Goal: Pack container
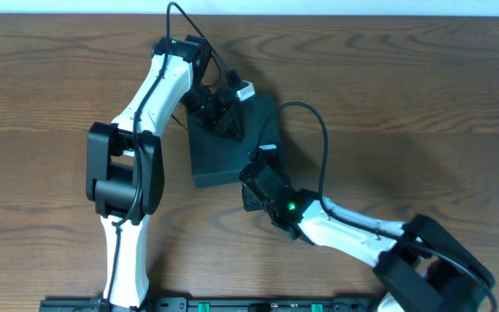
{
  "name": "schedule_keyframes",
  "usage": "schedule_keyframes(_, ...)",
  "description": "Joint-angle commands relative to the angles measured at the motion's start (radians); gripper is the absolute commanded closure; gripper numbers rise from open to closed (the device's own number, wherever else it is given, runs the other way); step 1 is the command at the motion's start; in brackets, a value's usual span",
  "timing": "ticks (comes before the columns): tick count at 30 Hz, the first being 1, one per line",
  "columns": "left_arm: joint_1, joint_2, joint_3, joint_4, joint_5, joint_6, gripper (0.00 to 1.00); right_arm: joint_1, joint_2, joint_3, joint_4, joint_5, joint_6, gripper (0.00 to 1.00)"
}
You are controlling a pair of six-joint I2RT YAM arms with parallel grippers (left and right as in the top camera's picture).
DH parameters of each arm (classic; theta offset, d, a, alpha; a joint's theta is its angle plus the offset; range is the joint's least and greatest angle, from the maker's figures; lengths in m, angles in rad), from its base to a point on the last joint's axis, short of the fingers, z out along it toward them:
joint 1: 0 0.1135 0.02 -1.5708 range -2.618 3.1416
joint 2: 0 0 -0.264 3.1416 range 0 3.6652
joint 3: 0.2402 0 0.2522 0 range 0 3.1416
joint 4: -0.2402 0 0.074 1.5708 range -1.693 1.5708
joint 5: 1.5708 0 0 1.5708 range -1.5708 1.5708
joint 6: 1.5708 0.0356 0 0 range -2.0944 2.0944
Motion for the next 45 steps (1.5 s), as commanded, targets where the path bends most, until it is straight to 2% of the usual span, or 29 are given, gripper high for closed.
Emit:
schedule_keyframes(1, -0.003, -0.01, -0.011, -0.01, -0.072, -0.018, 0.94, -0.002, 0.013, 0.004, 0.029, 0.065, 0.025, 0.98)
schedule_keyframes(16, -0.003, -0.01, -0.011, -0.004, -0.072, -0.017, 0.94, 0.039, 0.005, 0.013, 0.29, -0.169, 0.021, 0.98)
schedule_keyframes(23, -0.003, -0.01, -0.011, -0.002, -0.072, -0.017, 0.94, 0.051, -0.001, 0.016, 0.295, -0.235, 0.019, 0.98)
schedule_keyframes(26, -0.003, -0.01, -0.011, 0.001, -0.067, -0.018, 0.94, 0.053, -0.008, 0.017, 0.294, -0.23, -0.036, 0.98)
schedule_keyframes(31, -0.003, -0.01, -0.011, 0.01, -0.065, -0.021, 0.94, 0.055, -0.001, 0.017, 0.249, -0.076, -0.05, 0.98)
schedule_keyframes(37, -0.003, -0.01, -0.011, 0.014, -0.065, -0.026, 0.94, 0.059, 0.008, 0.017, 0.254, 0.013, -0.05, 0.98)
schedule_keyframes(42, -0.003, -0.01, -0.011, 0.013, -0.065, -0.044, 0.94, 0.061, 0.0, 0.017, 0.256, -0.055, -0.059, 0.98)
schedule_keyframes(45, -0.003, -0.013, -0.01, 0.005, -0.064, -0.048, 0.94, 0.061, -0.062, 0.018, 0.25, -0.134, -0.101, 0.98)
